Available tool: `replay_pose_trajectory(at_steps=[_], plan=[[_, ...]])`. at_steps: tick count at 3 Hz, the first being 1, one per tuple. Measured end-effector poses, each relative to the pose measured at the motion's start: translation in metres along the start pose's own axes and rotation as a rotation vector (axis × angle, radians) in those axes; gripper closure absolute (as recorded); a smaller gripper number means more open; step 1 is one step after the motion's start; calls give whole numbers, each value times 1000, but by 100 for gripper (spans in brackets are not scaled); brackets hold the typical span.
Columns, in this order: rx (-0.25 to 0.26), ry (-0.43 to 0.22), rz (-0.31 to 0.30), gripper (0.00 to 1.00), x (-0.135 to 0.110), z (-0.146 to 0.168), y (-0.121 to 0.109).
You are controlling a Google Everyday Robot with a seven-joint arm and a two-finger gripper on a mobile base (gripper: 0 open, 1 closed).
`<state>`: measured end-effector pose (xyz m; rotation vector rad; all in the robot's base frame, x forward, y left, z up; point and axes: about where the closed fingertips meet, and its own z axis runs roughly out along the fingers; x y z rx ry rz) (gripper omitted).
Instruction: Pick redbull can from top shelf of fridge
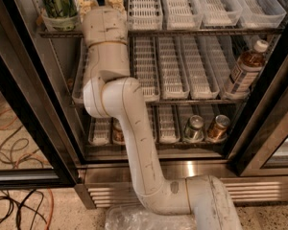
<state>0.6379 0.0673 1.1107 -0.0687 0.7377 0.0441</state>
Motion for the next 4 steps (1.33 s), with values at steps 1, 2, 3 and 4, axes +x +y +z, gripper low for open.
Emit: replay_pose_trajectory(at_steps=[1,2,3,4], plan=[[-4,-59,-16,100,-12,10,-1],[-10,-122,-36,100,-25,17,-1],[-17,-152,-47,100,-33,16,0],[-18,-166,-58,100,-38,5,-1]])
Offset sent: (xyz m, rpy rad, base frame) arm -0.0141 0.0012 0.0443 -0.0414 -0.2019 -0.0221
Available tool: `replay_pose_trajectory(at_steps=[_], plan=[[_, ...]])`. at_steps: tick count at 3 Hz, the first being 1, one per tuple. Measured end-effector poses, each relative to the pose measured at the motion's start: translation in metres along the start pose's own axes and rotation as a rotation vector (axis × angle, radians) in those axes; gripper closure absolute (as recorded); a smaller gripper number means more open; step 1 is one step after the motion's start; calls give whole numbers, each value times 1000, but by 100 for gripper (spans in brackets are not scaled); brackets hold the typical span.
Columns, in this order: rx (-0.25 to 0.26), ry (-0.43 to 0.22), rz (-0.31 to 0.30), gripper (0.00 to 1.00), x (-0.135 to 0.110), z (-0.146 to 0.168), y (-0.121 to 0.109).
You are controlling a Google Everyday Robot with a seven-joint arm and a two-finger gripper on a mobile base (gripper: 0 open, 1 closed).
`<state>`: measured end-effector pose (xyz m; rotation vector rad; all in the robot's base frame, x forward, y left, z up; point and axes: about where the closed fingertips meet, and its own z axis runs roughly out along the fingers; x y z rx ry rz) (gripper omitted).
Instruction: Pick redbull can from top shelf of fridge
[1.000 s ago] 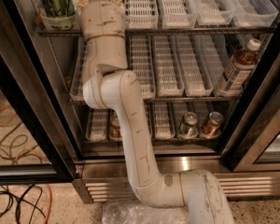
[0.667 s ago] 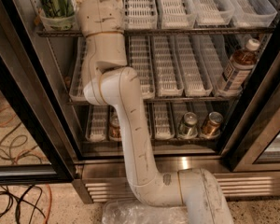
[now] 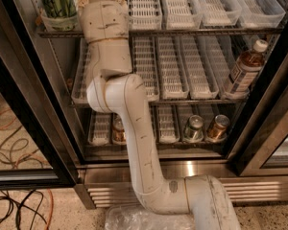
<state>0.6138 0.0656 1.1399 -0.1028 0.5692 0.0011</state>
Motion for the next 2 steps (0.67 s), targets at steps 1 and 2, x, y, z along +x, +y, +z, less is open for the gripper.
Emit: replay_pose_trajectory(at_steps=[1,2], plan=[[-5,-44,-25,100,-9,-10,-6],[-2,-118,-46,100,-20,-6,-11]])
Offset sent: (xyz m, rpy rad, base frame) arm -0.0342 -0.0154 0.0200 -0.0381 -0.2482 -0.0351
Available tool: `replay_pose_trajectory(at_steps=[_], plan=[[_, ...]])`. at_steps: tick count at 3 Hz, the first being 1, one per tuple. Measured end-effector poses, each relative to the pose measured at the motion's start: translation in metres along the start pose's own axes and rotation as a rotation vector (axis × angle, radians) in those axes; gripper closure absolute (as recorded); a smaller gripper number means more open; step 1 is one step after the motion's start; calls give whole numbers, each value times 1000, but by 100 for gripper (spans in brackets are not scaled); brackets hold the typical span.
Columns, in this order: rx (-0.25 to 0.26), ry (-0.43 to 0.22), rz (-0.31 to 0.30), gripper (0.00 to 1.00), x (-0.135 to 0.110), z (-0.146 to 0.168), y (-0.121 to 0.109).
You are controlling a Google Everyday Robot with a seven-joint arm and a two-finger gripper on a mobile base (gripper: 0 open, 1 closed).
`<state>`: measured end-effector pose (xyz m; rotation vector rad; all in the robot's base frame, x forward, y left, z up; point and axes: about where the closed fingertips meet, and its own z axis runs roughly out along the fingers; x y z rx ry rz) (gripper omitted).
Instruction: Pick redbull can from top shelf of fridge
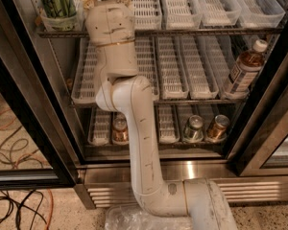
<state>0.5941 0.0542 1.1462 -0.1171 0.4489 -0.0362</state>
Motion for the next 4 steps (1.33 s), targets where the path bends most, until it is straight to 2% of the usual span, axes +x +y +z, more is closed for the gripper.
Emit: replay_pose_trajectory(at_steps=[1,2,3,4], plan=[[-20,-101,-25,100,-13,9,-3],[-65,-184,-59,100,-23,4,1],[-73,-204,-59,100,-29,3,3],[-86,-193,-42,100,-35,-3,-2]])
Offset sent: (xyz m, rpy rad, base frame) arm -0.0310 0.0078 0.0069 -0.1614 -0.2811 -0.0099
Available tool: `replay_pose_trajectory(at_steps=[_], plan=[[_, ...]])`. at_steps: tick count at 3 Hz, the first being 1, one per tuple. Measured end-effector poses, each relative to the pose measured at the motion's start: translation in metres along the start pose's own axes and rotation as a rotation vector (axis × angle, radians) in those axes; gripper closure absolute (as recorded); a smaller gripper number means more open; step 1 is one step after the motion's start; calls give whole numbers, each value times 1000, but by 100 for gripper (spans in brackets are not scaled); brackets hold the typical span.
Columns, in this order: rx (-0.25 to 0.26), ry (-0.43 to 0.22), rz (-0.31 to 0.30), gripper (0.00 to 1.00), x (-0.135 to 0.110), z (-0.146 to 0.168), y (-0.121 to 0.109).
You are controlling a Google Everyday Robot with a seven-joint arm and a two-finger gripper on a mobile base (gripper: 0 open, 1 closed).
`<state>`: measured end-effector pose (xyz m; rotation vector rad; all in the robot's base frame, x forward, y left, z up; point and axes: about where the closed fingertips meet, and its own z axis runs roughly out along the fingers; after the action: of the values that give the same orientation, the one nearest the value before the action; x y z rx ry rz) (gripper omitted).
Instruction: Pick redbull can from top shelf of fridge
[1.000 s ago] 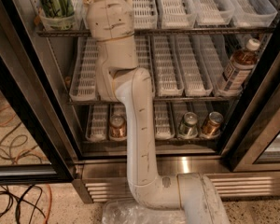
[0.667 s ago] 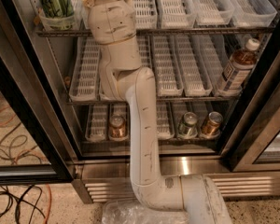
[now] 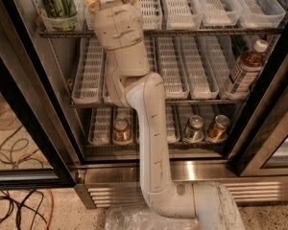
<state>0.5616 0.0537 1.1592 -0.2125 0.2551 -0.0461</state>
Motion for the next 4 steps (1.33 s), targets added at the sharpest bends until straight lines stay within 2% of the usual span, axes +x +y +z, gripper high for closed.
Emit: replay_pose_trajectory(at_steps=[1,2,3,4], plan=[[-41,5,39,100,-22,-8,-6],[-87,42,91,100,-41,-27,-3],[-163,109,174,100,-69,-51,6],[-295,184,266,100,-88,-81,21]])
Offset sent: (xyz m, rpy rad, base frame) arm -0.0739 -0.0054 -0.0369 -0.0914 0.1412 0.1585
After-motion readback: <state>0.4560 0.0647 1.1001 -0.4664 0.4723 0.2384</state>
